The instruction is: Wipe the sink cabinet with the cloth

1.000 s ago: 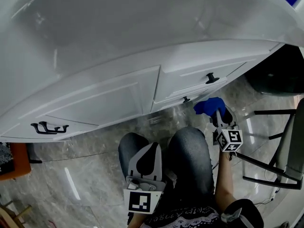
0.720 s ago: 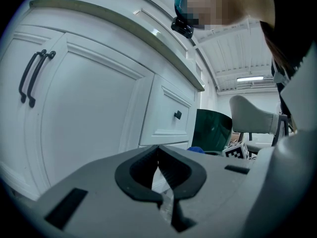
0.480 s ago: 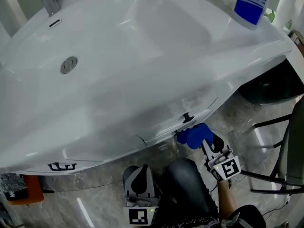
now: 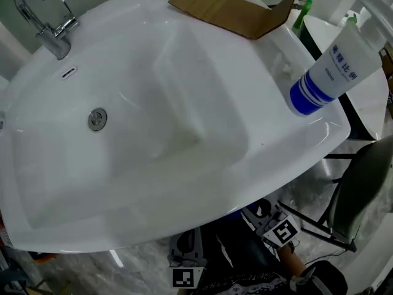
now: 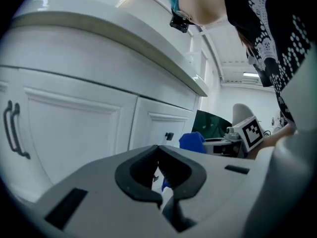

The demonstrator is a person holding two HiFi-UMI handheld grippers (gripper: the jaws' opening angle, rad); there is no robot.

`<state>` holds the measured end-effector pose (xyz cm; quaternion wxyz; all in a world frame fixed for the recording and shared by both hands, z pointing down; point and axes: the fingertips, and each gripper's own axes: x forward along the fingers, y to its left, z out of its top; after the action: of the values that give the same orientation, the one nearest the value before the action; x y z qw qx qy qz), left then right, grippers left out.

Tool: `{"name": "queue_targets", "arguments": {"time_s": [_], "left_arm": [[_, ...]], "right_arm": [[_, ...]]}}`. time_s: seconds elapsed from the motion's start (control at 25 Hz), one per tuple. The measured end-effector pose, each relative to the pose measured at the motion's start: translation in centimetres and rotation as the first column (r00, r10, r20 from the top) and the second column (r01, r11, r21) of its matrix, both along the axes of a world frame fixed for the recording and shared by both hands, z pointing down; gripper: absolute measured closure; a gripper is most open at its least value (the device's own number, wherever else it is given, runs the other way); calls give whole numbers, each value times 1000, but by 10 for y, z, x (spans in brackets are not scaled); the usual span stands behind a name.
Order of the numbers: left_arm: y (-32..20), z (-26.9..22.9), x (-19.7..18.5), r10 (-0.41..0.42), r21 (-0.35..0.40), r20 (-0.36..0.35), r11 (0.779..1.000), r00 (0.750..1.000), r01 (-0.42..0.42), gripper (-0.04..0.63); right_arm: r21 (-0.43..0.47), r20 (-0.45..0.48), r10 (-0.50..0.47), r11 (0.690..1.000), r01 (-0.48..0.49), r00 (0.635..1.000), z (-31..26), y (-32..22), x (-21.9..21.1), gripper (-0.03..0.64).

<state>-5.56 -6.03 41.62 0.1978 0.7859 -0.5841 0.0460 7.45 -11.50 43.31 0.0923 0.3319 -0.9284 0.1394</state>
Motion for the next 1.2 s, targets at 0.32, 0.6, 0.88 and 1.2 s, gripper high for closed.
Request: {"name": "queue_targets", "arguments": {"time_s": [0.32, 0.6, 0.88, 1.2], "left_arm": [[37, -154, -20, -77, -29, 75, 996, 994, 79, 591], [62, -306, 3, 9, 41, 97, 999, 995, -13, 591], [80, -399, -4, -23, 166, 45, 986, 999, 15, 591], [132, -448, -48, -140, 242, 56, 962, 989, 122, 591]], "right_arm": [[-119, 85, -44, 991, 54, 995, -139, 50, -14, 503], [-104, 19, 7, 995, -5, 1000, -277, 81, 12, 503], [-17, -74, 71, 997, -73, 995, -368, 105, 7, 503], [80, -35, 54, 995, -51, 998, -426, 140, -22, 503]]}}
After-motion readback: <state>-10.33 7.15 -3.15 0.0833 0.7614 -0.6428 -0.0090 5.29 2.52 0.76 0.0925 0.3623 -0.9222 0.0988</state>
